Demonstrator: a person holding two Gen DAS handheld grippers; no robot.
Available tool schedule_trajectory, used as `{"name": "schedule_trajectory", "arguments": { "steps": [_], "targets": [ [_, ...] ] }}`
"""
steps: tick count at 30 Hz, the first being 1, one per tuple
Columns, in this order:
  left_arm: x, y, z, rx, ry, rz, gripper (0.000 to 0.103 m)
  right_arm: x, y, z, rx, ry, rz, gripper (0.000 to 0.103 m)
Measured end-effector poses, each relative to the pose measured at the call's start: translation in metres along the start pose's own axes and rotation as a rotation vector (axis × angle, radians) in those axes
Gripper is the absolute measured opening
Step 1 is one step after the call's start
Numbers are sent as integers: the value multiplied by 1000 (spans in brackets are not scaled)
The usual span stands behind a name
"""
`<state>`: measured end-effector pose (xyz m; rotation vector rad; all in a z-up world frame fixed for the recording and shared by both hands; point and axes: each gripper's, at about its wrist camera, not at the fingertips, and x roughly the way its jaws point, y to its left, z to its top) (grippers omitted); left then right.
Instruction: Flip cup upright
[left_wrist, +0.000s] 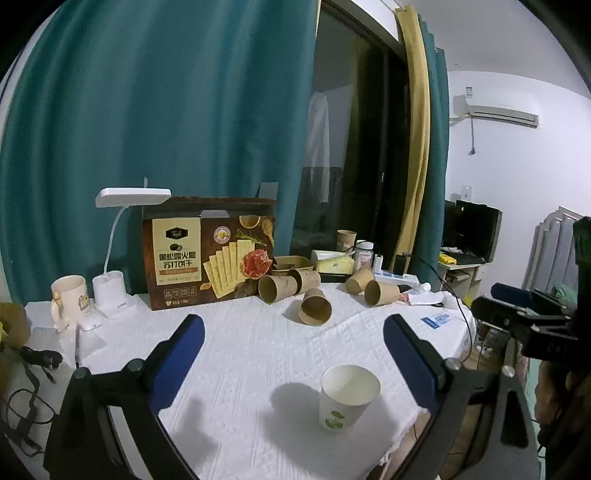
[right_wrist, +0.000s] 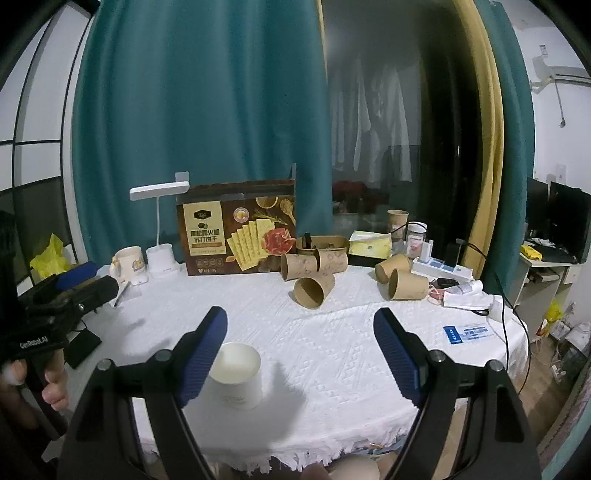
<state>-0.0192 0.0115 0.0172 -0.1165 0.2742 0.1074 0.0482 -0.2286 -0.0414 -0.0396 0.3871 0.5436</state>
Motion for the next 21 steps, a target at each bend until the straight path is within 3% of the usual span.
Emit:
{"name": "schedule_trajectory", "arguments": {
  "steps": [21],
  "targets": [
    [5, 2, -3, -1, 6, -1, 98, 5, 1, -4, 3, 12, 4, 80]
  ]
}}
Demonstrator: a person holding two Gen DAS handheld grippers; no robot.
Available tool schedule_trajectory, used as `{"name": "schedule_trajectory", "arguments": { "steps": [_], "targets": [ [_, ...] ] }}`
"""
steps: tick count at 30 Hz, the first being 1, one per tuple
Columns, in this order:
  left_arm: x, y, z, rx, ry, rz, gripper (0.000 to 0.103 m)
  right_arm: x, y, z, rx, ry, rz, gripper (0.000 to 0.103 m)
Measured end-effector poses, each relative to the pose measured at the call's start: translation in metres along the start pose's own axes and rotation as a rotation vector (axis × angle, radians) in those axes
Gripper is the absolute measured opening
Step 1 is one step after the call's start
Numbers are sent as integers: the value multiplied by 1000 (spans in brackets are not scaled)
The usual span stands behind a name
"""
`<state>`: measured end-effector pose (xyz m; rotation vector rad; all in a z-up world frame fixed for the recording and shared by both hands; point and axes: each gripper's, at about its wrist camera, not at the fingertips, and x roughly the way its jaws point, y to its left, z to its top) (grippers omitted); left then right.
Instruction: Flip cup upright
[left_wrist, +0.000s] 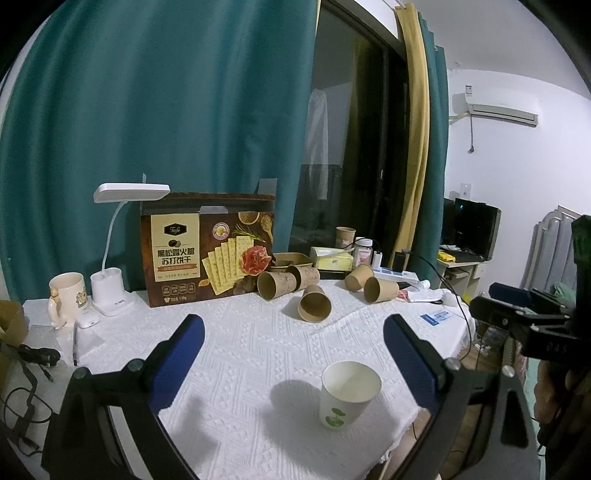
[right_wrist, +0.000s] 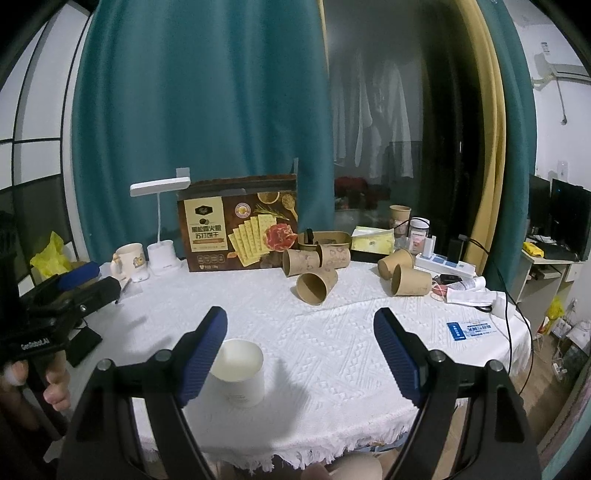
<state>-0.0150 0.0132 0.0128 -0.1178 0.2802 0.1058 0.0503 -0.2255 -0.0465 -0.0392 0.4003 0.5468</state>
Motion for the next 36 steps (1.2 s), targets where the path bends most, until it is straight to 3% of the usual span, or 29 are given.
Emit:
{"name": "schedule_trajectory", "arguments": {
  "steps": [36],
  "targets": [
    [-1, -2, -3, 2, 1, -4, 98, 1, 2, -3, 14, 12, 1, 80]
  ]
}}
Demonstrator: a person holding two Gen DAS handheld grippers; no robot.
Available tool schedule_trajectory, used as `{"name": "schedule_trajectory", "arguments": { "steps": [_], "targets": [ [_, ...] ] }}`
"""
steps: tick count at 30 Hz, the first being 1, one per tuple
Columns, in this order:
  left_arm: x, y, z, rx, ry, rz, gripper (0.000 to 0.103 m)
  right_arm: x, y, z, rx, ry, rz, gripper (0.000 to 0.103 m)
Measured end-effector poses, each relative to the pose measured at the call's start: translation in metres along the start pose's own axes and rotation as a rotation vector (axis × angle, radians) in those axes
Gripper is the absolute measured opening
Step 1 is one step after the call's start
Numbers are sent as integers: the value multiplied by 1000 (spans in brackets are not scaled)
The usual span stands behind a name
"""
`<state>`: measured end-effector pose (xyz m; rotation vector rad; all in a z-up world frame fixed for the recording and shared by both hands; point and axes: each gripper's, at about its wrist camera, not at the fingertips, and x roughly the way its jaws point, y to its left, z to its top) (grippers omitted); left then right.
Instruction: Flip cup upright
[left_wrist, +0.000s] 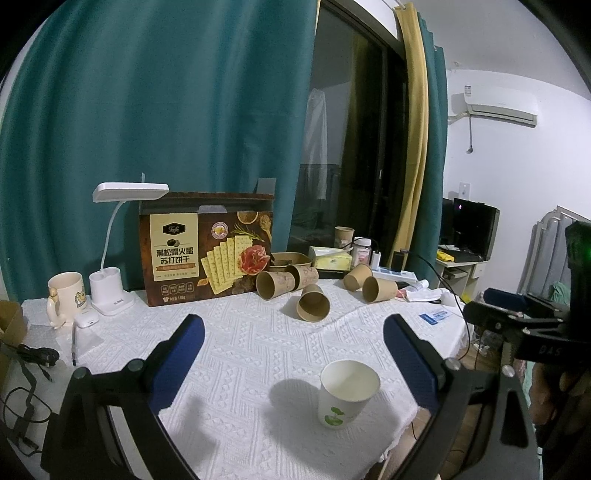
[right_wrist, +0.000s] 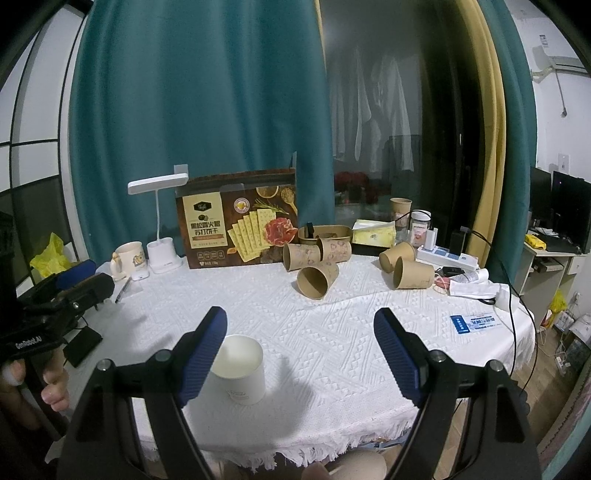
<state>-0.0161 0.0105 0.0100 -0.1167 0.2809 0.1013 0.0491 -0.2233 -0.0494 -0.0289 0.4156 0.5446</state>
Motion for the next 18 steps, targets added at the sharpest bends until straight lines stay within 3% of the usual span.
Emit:
{"name": "schedule_trajectory", "arguments": {
  "steps": [18],
  "targets": [
    [0, 0, 0, -1, 0, 1, 98, 1, -1, -1, 2, 3, 1, 80]
  ]
}}
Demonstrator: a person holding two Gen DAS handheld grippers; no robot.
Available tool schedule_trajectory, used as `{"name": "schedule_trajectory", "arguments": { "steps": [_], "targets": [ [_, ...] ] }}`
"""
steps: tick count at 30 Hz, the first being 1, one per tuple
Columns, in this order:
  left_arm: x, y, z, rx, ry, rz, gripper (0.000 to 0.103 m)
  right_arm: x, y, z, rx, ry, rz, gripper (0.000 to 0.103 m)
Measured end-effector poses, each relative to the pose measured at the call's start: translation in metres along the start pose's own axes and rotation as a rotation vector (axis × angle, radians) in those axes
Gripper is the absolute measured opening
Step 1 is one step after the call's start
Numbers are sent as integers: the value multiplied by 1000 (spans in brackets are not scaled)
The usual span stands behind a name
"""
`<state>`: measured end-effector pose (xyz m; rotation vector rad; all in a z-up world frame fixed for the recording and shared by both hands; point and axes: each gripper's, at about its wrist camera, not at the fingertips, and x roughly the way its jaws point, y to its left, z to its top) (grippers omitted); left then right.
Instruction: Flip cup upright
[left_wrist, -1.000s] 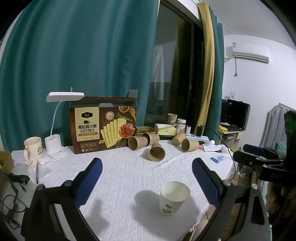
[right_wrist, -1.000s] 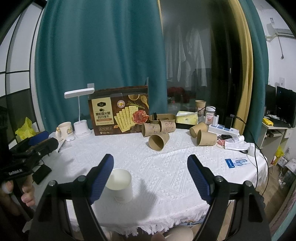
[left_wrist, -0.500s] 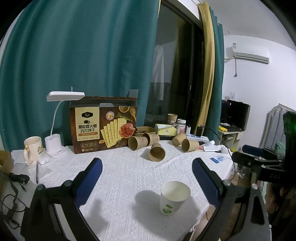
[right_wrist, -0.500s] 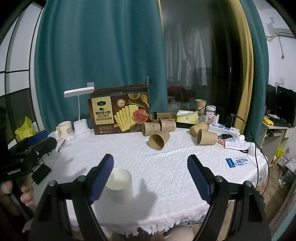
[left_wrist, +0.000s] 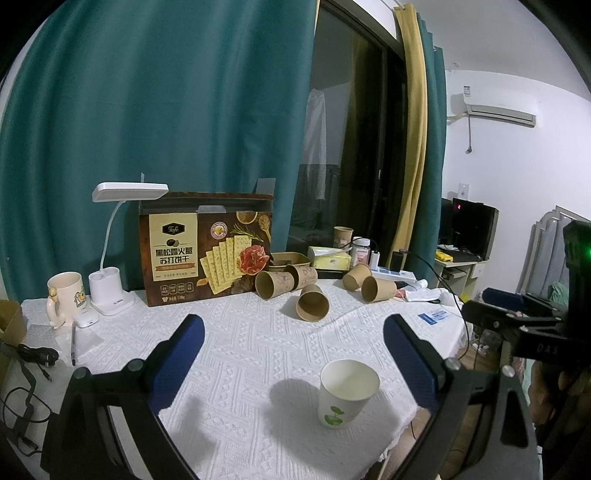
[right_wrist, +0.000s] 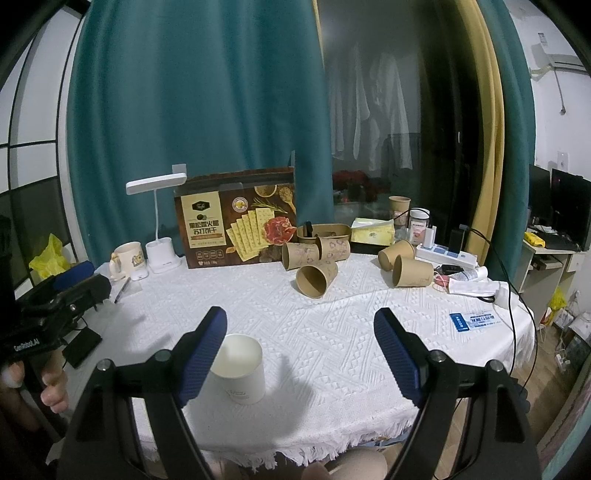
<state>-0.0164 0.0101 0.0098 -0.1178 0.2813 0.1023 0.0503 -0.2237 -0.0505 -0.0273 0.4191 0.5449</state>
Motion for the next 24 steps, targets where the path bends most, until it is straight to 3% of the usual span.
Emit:
{"name": "schedule_trajectory", "arguments": {
  "steps": [24],
  "targets": [
    [1, -2, -2, -12, 8, -12, 98, 2, 1, -2, 0, 2, -1, 80]
  ]
}}
